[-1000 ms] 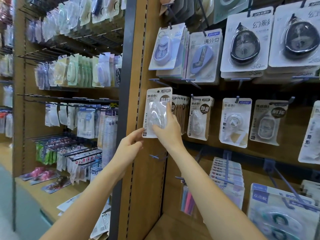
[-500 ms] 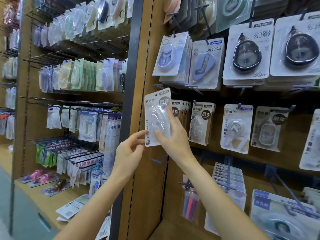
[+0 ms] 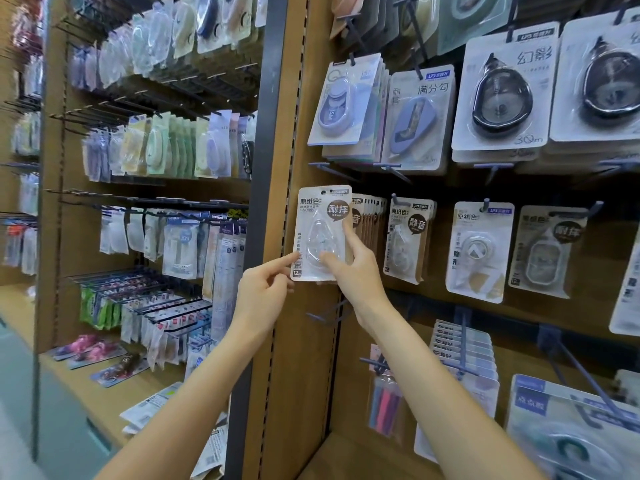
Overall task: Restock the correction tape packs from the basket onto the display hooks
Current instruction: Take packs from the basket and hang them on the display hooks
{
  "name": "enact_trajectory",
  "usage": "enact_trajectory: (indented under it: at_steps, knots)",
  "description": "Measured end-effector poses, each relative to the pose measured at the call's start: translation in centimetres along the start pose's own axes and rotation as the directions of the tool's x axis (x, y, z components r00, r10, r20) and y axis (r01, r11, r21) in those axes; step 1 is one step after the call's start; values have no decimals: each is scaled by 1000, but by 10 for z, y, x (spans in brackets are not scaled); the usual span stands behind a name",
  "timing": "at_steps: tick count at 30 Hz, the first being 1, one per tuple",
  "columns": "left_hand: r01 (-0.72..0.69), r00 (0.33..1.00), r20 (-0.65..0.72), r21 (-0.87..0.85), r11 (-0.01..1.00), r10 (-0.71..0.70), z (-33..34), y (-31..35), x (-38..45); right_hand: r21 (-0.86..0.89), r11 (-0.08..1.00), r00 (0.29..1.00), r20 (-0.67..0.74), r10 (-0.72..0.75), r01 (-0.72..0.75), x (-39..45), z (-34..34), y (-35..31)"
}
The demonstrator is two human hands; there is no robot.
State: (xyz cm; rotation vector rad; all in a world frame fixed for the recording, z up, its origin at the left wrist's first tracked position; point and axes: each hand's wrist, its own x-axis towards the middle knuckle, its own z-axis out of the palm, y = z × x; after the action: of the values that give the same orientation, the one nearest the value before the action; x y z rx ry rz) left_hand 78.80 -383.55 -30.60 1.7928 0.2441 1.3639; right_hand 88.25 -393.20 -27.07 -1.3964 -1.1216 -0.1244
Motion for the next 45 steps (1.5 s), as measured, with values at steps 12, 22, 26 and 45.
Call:
enact_trajectory:
  at_steps: [12, 22, 26, 45]
  knots:
    - [-26, 988, 157, 74, 997, 14, 5, -8, -5, -103, 994, 997, -63, -53, 47, 1, 0, 15]
    - [-255, 966, -14, 145, 956, 260, 4, 6, -6, 207, 968, 989, -7, 147, -142, 2, -12, -9]
    - [-204, 971, 167, 219, 954, 170, 17, 10, -9, -236, 969, 998, -8, 70, -70, 6, -30, -19]
    - [211, 976, -116, 330, 920, -183, -93, -96, -150, -557, 650, 856, 302, -421, 516, -166, 48, 19]
